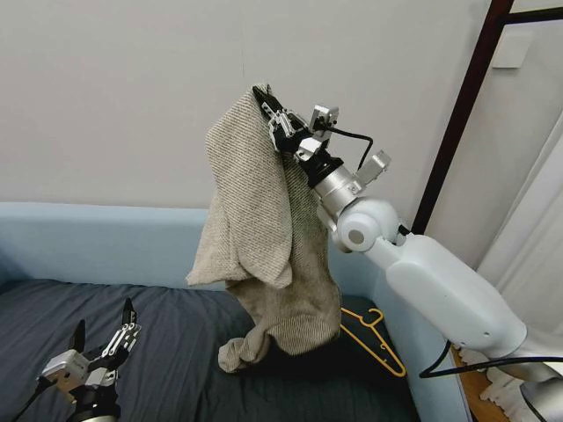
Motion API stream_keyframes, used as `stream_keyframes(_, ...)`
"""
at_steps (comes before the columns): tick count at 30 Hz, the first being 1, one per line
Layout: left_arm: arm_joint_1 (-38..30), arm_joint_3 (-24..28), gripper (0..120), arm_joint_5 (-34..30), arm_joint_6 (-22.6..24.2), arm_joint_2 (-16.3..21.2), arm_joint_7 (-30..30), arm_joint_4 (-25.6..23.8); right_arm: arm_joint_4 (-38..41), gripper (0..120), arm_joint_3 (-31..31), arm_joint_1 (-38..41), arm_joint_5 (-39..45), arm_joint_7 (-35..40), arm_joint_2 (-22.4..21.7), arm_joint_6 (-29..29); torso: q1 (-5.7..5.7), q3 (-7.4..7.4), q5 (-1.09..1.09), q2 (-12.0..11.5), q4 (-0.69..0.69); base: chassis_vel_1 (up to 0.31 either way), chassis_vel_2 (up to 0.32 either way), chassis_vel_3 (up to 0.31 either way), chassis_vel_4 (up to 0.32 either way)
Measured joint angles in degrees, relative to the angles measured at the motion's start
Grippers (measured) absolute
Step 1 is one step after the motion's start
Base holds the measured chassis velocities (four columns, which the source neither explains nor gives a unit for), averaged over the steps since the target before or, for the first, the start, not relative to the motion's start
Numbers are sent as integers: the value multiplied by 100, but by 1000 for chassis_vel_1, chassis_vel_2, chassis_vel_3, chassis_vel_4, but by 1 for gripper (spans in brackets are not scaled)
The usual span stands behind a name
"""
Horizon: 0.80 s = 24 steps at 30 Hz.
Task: Pick up the clothes from the sofa and hang them on the clothes hanger.
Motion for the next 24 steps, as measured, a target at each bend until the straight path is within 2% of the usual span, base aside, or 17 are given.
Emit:
stream_keyframes(3,8,-6,100,7,1,-4,-8,-48,338,0,113,-1326,-414,67,-564,-186,0,1,5,-1,-6,0,0,0,0)
stream_keyframes(4,8,-6,100,7,1,-4,-8,-48,338,0,113,-1326,-414,67,-564,-186,0,1,5,-1,-6,0,0,0,0)
stream_keyframes(6,28,1,100,11,1,-18,-21,-113,468,0,235,-1908,-676,-62,-795,-229,-1,0,3,0,-9,0,0,0,0)
stream_keyframes(10,62,-47,100,12,1,-34,-48,-219,723,0,359,-2140,-742,-152,-928,-243,-1,0,1,1,-2,0,0,0,0)
stream_keyframes(13,65,-103,100,3,1,-38,-58,-247,804,0,346,-1998,-645,-173,-947,-243,-1,0,0,0,0,0,0,0,0)
stream_keyframes(19,35,-168,100,-54,36,-46,-61,-248,536,0,-15,-1074,-373,-180,-702,-204,0,0,1,0,-2,0,0,0,0)
stream_keyframes(24,-36,-321,100,-201,104,-23,-62,-184,25,0,-444,172,-210,-180,-62,-138,0,1,-2,0,1,0,0,0,0)
